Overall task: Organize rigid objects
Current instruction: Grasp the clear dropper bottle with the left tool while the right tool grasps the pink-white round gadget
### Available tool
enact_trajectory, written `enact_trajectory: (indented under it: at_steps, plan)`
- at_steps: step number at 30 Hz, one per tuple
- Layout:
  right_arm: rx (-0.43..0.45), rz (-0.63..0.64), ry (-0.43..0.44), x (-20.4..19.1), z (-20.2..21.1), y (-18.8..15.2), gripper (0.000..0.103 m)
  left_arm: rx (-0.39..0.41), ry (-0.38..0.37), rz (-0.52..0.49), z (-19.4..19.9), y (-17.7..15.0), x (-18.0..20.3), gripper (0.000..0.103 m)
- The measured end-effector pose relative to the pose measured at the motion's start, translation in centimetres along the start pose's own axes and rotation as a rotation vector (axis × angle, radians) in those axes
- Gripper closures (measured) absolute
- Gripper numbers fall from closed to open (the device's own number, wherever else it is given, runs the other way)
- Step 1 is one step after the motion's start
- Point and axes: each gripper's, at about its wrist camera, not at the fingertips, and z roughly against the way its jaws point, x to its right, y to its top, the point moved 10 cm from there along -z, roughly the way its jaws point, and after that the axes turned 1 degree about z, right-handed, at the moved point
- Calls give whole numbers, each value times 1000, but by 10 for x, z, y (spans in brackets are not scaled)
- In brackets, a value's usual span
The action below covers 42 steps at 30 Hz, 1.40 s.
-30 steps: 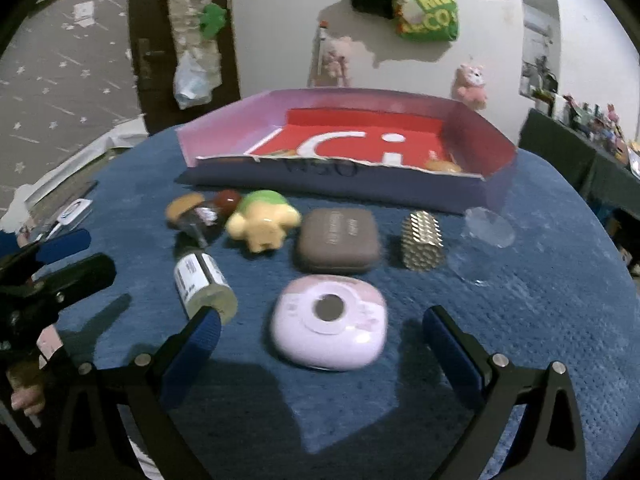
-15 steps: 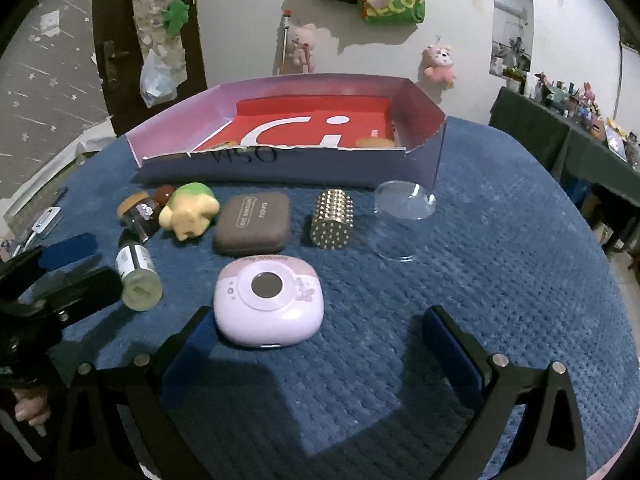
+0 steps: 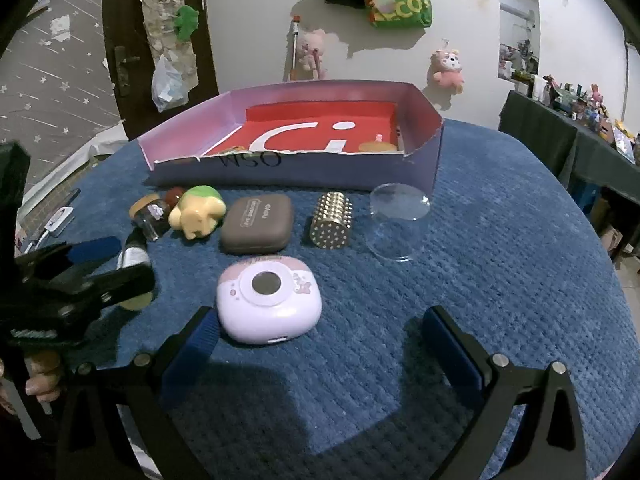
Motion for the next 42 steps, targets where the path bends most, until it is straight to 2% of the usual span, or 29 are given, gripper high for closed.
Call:
enact_trajectory:
  at_steps: [7,11,19,22,24,29,32,34,37,39,42]
  plan:
    - [5,-7,35,-8,-3,2,0,6,31,36,17,-2,-19,6]
    - [7,3,34,-10,-2,3,0,5,18,23,14,0,-9,7]
    - [9,29,18,-14,-5,4,0,-2,73,-30,-8,4,8,8]
    - [6,50,2,-15,-8,4,4,7,110,-37,-10,4,5,19]
    - [-2,53,5,-15,-10,4,12,14,133,-38,-9,5,2,26]
    - [1,58,17,-16,-9,6,15,19,119,-22,-6,4,0,32]
    - [-3,69,20,-19,-10,6,18,21,106,-26,-4,2,1,41]
    - [-7,75,26,-21,-11,6,22,21,81,-37,-2,1,6,59]
    - [-4,92,28,-24,-11,6,34,24,74,-64,-2,-1,12,65]
    - [-1,96,57,-30,-10,6,47,25,65,-59,-1,0,12,69]
    - [4,102,58,-31,-8,5,47,25,42,-49,3,2,14,73]
